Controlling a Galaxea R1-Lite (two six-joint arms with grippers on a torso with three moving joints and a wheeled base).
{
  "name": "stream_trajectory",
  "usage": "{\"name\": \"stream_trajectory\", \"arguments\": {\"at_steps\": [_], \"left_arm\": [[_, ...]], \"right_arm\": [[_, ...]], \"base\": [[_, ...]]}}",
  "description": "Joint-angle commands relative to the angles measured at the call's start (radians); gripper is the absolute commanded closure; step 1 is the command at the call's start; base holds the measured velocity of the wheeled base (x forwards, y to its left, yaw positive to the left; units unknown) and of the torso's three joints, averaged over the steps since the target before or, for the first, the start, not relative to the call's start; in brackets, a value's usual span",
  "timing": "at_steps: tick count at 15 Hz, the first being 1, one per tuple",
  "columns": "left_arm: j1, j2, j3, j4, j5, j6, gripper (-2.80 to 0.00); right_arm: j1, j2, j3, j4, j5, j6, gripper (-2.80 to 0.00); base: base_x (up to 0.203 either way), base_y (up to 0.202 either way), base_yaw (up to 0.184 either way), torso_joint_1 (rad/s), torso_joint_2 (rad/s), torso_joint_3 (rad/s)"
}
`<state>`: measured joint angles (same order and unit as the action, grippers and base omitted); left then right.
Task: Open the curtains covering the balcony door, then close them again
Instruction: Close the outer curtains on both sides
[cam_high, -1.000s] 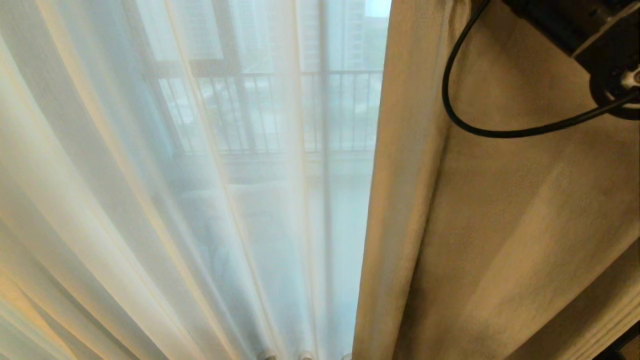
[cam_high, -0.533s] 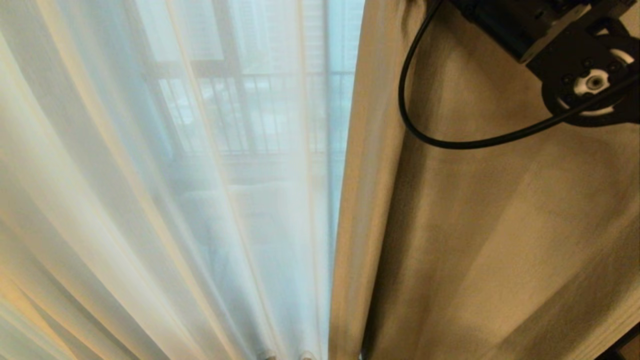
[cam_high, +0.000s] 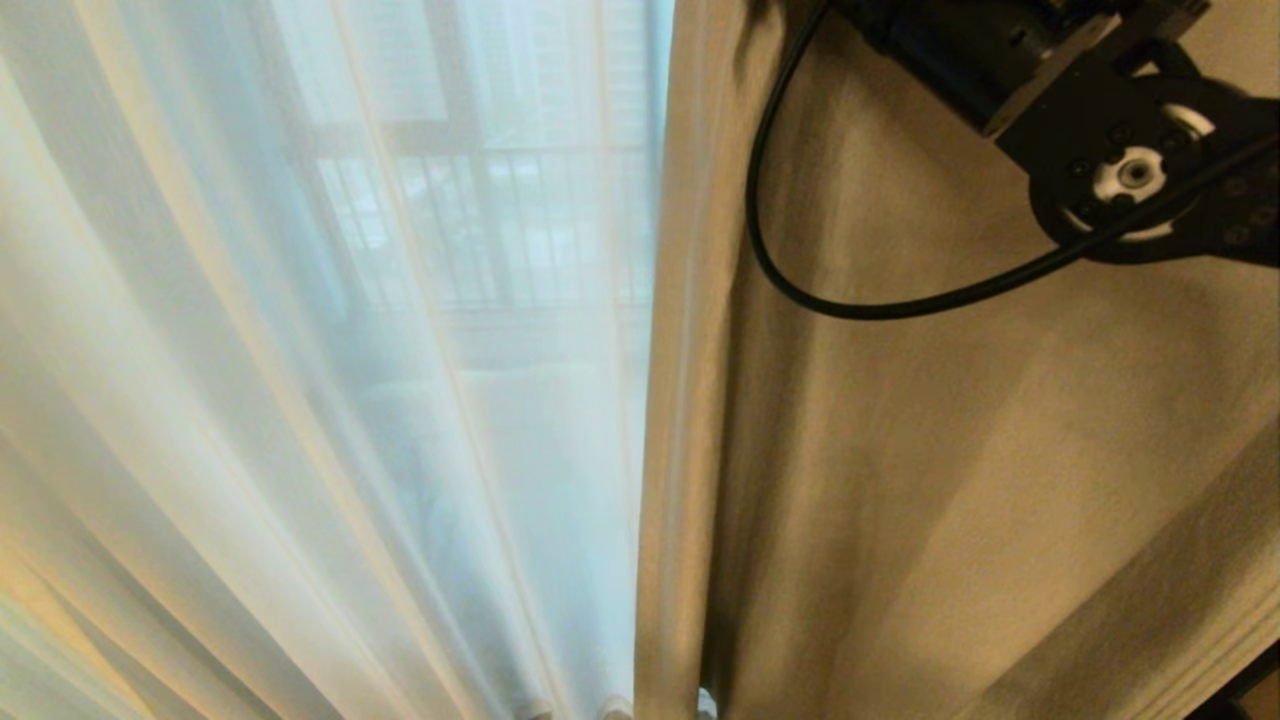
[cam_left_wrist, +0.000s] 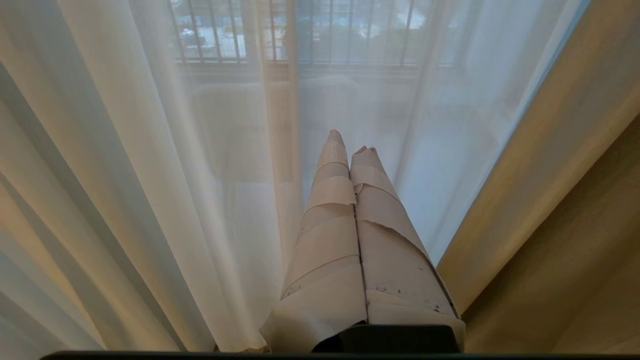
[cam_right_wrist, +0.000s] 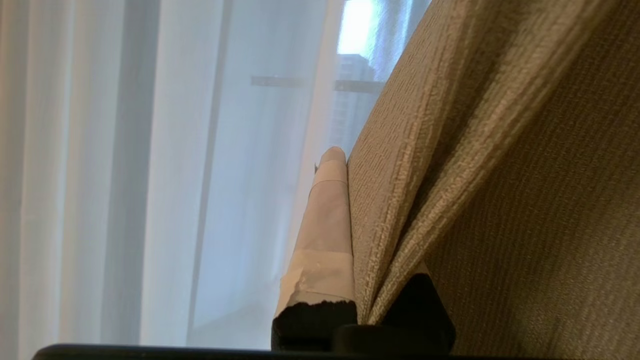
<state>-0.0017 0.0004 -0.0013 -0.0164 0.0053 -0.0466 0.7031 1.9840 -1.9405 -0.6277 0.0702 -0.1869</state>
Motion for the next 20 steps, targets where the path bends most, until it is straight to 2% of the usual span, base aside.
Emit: {"name": "stream_trajectory", "arguments": {"at_steps": [1,13,19,20], "left_arm": [[0.000,0.000,0.000,0.000,0.001,-0.001,0.00],[0.000,0.000,0.000,0.000,0.001,-0.001,0.00],[0.000,0.000,0.000,0.000,0.001,-0.001,0.00],[0.000,0.000,0.000,0.000,0.001,-0.001,0.00]], "right_arm": [[0.023,0.033,-0.006,-0.003,0.000,-0.006,0.00],[0.032,0.010,0.003,0.002,0.003,-0.005,0.00],[-0.013,-0.063,0.023,0.032,0.003,-0.005,0.00],[-0.023,-0.080,0.037,0.033,0.003,-0.004,-2.80]], "base": [[0.000,0.000,0.000,0.000,0.00,0.000],[0.000,0.000,0.000,0.000,0.00,0.000],[0.000,0.000,0.000,0.000,0.00,0.000],[0.000,0.000,0.000,0.000,0.00,0.000]]}}
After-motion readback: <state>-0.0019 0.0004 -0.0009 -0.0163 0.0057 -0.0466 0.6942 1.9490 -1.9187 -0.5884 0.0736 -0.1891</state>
